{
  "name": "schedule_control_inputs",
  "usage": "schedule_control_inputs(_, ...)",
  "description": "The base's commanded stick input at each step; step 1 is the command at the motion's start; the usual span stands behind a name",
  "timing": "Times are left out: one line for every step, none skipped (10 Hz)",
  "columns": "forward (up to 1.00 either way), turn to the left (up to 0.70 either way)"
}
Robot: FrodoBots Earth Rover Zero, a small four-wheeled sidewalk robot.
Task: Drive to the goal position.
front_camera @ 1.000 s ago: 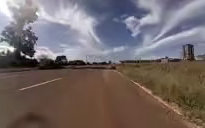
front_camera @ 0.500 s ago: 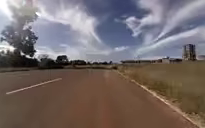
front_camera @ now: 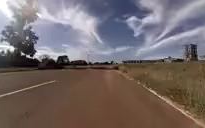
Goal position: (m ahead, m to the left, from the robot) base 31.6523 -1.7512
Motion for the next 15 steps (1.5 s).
schedule_control_inputs(1.00,0.00)
schedule_control_inputs(1.00,0.00)
schedule_control_inputs(1.00,0.00)
schedule_control_inputs(1.00,0.00)
schedule_control_inputs(1.00,0.00)
schedule_control_inputs(1.00,0.00)
schedule_control_inputs(1.00,0.00)
schedule_control_inputs(1.00,0.00)
schedule_control_inputs(1.00,0.00)
schedule_control_inputs(1.00,0.00)
schedule_control_inputs(1.00,0.00)
schedule_control_inputs(1.00,0.00)
schedule_control_inputs(1.00,0.00)
schedule_control_inputs(1.00,0.00)
schedule_control_inputs(1.00,0.00)
